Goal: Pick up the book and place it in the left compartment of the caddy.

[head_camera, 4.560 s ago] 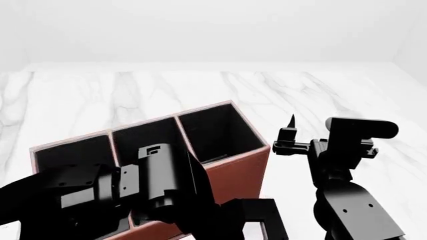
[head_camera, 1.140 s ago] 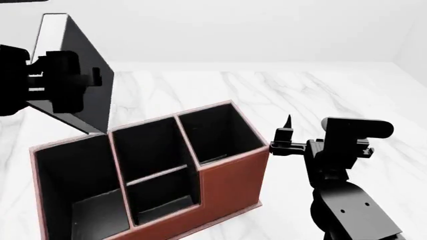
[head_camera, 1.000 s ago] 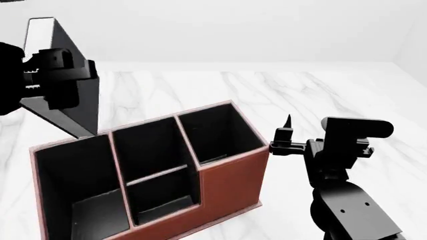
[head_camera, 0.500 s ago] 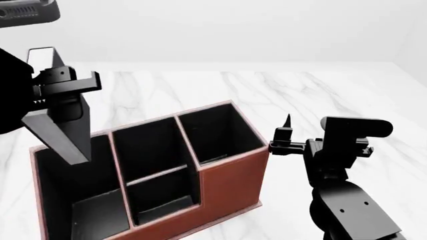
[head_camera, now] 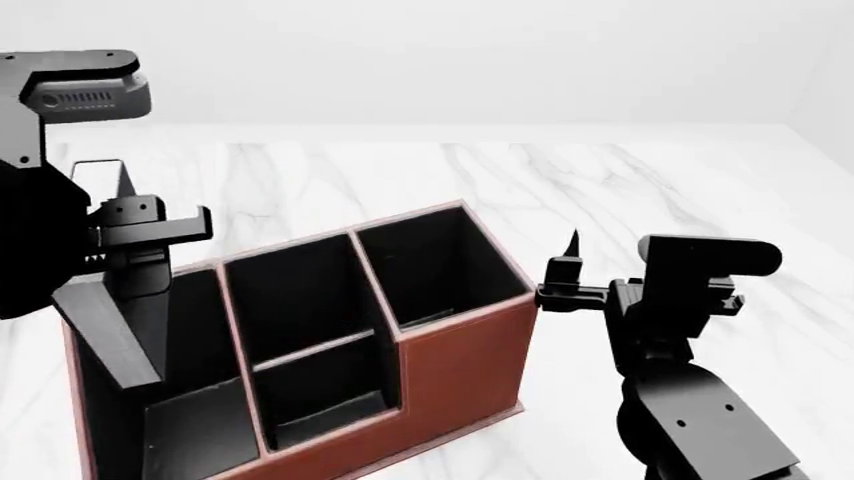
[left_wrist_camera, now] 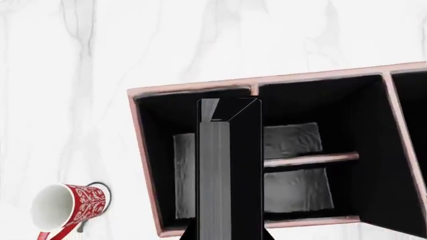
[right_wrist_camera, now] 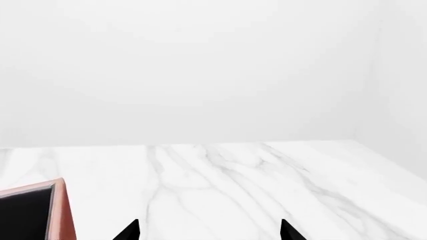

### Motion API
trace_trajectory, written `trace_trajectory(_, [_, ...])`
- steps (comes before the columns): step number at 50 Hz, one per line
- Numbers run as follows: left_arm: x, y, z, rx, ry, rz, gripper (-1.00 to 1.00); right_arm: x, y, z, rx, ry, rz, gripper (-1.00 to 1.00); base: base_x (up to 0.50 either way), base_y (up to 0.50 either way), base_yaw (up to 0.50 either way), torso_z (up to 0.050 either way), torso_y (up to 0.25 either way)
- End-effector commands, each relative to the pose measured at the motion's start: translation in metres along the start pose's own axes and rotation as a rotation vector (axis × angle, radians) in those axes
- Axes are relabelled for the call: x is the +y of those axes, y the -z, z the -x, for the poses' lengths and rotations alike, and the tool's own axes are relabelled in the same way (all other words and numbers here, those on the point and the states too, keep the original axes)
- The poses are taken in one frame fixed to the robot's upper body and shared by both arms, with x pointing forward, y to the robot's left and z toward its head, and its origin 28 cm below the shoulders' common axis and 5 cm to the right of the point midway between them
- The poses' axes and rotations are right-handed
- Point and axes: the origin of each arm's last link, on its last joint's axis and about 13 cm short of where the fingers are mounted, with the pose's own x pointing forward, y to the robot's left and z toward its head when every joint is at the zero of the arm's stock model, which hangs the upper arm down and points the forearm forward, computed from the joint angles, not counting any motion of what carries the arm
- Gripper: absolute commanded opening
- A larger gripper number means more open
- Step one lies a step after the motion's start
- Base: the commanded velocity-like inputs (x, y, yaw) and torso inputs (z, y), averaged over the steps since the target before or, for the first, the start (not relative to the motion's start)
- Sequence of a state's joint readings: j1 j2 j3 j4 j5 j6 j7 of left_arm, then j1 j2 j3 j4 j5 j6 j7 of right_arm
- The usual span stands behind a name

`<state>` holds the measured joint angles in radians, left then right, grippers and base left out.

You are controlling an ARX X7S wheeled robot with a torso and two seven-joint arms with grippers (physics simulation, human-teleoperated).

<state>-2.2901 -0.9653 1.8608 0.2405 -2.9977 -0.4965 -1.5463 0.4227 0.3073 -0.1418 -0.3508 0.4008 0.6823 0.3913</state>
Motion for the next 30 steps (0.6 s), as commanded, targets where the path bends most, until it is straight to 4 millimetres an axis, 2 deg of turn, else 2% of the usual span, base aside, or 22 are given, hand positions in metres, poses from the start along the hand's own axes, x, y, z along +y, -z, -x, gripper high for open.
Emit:
trace_trajectory(1, [-0.001,0.003,-0.003,0.020,-0.008,-0.004,-1.00,0.000,0.001,-0.001,0.001,0.001,0.001,1.00,0.00,0.00,0.00,0.000,0.000])
trace_trajectory(8, [-0.002,0.003,-0.008,0.028,-0.001,-0.014,-1.00,0.001,-0.003,-0.001,0.000,-0.003,0.001,1.00,0.00,0.00,0.00,0.000,0.000])
trace_trajectory(9, [-0.004,0.002,-0.016,0.041,0.005,-0.020,-1.00,0.001,0.000,-0.001,0.001,-0.001,0.002,1.00,0.00,0.00,0.00,0.000,0.000])
trace_trajectory(12, [-0.004,0.002,-0.018,0.049,0.008,-0.021,-1.00,0.000,-0.001,-0.001,0.000,-0.001,0.001,1.00,0.00,0.00,0.00,0.000,0.003])
trace_trajectory(16, [-0.007,0.002,-0.031,0.074,0.004,-0.032,-1.00,-0.001,-0.001,-0.001,-0.001,0.001,0.001,1.00,0.00,0.00,0.00,0.003,0.000])
trace_trajectory(30, [-0.007,0.004,-0.052,0.110,-0.006,-0.021,-1.00,-0.001,0.000,-0.001,0.002,0.003,0.000,1.00,0.00,0.00,0.00,0.000,0.001])
